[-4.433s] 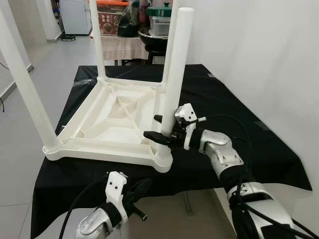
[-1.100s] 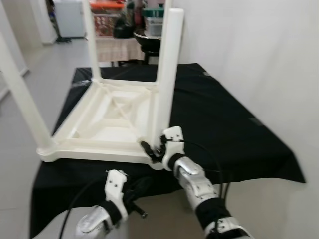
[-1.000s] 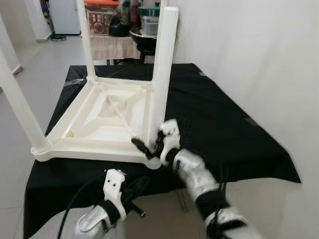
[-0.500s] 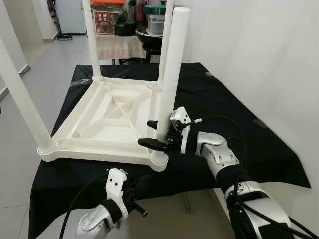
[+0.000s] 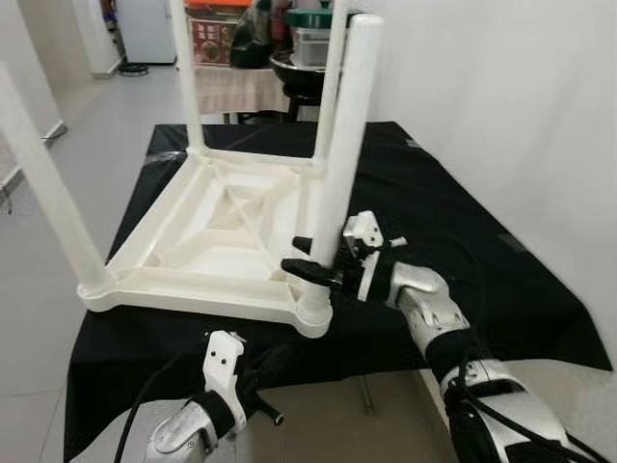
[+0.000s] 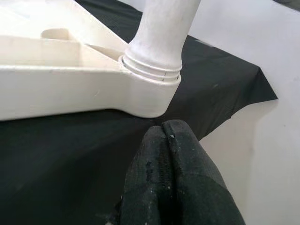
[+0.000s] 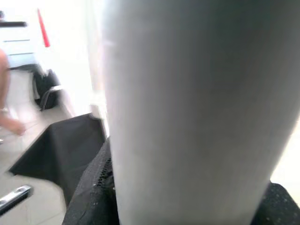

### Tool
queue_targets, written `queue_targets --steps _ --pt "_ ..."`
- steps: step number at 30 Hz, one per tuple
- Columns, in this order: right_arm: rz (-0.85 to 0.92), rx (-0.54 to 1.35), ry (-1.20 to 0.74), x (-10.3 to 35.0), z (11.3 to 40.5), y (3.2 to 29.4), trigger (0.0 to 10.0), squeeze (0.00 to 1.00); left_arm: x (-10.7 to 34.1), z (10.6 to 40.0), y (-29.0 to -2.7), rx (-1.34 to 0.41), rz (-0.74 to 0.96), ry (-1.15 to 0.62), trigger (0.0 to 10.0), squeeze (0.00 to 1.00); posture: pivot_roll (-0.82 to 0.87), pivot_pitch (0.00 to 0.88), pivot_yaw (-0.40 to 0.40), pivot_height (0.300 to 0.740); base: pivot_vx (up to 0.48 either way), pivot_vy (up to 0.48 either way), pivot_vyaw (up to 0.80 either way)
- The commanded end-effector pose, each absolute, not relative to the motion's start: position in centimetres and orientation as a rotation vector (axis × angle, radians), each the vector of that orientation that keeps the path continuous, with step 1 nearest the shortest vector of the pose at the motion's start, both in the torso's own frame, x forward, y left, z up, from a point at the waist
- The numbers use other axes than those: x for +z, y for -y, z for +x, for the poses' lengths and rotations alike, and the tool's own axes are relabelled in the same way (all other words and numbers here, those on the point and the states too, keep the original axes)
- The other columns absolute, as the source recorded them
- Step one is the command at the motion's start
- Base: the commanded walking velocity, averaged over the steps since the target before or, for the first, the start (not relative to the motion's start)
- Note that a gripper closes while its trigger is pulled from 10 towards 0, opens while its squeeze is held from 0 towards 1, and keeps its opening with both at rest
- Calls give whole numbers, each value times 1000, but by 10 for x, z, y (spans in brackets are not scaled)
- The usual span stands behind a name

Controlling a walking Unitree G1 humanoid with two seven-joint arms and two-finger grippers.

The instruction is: Building children table

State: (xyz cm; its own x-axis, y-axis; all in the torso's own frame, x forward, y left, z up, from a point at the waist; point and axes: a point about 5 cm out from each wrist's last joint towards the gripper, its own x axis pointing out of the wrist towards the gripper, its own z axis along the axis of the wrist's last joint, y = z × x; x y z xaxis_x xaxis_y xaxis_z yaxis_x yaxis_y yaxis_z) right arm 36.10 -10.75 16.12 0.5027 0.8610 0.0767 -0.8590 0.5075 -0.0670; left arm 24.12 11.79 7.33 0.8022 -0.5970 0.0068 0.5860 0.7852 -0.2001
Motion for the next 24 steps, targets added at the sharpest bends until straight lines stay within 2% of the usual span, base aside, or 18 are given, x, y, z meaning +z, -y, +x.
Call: queue_targets --steps 1,2,3,5,6,10,14,17,18,19,20,22,24 --pt "-9 922 71 145 355 109 0 0 74 239 -117 -647 -194 -58 10000 0 57 0 -88 740 0 0 0" --pt "2 807 77 140 353 104 0 0 74 238 -117 -647 -194 -59 10000 0 59 0 -91 740 0 0 0" --pt "92 526 2 120 342 98 0 0 74 237 -118 -647 -191 -60 10000 0 61 0 -86 740 0 0 0" --pt "135 378 -86 93 307 67 0 0 75 236 -119 -647 -188 -61 10000 0 63 0 -77 740 0 0 0" --pt "182 355 -124 86 302 61 0 0 75 236 -120 -648 -181 -64 10000 0 49 0 -53 740 0 0 0" --pt "241 354 -154 81 307 60 0 0 75 237 -119 -651 -171 -68 10000 0 51 0 -52 740 0 0 0" --pt "114 328 -29 110 336 83 0 0 74 238 -120 -656 -183 -72 10000 0 48 0 -59 740 0 0 0" --pt "95 328 -12 116 342 85 0 0 74 239 -120 -655 -183 -72 10000 0 53 0 -60 740 0 0 0" --pt "95 336 -13 119 346 85 10000 0 74 240 -120 -653 -180 -70 10000 0 57 0 -62 740 0 0 0" --pt "95 336 -13 119 346 85 10000 0 74 240 -120 -653 -180 -70 10000 0 57 0 -62 740 0 0 0" --pt "96 381 -5 125 347 82 10000 1000 74 240 -120 -652 -178 -69 10000 0 55 0 -61 740 0 0 0" --pt "93 521 22 140 347 71 10000 1000 74 241 -119 -650 -180 -70 10000 0 54 0 -63 740 0 0 0" --pt "93 521 22 140 347 71 10000 1000 74 241 -119 -650 -180 -70 10000 0 54 0 -63 740 0 0 0"
